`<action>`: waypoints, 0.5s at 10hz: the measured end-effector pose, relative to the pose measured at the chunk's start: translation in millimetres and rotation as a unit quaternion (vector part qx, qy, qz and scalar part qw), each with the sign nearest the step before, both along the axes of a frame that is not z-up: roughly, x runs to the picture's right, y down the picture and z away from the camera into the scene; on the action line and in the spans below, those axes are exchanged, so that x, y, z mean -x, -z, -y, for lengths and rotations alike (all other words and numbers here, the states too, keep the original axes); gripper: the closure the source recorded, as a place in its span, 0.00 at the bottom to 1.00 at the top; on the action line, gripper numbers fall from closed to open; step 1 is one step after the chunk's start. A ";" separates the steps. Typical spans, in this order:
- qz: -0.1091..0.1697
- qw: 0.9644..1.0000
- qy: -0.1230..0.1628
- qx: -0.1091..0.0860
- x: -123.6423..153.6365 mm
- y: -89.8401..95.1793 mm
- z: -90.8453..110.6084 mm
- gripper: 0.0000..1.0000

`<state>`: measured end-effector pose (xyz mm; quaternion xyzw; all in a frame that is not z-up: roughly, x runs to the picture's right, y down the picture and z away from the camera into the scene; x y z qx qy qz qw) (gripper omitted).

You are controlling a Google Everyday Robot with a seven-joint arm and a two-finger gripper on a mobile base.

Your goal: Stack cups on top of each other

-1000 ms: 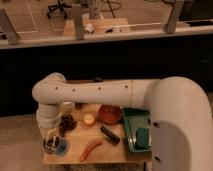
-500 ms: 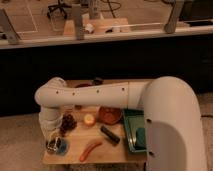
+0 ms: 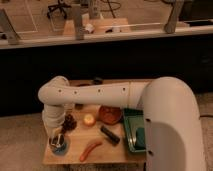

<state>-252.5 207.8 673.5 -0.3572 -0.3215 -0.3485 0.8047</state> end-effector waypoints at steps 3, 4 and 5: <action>0.009 1.000 0.012 -0.007 -2.7 -2.9 -1.1 0.91; 0.011 1.000 0.016 -0.009 -2.7 -3.2 -1.7 0.91; 0.013 1.000 0.021 -0.011 -2.1 -3.8 -2.9 0.91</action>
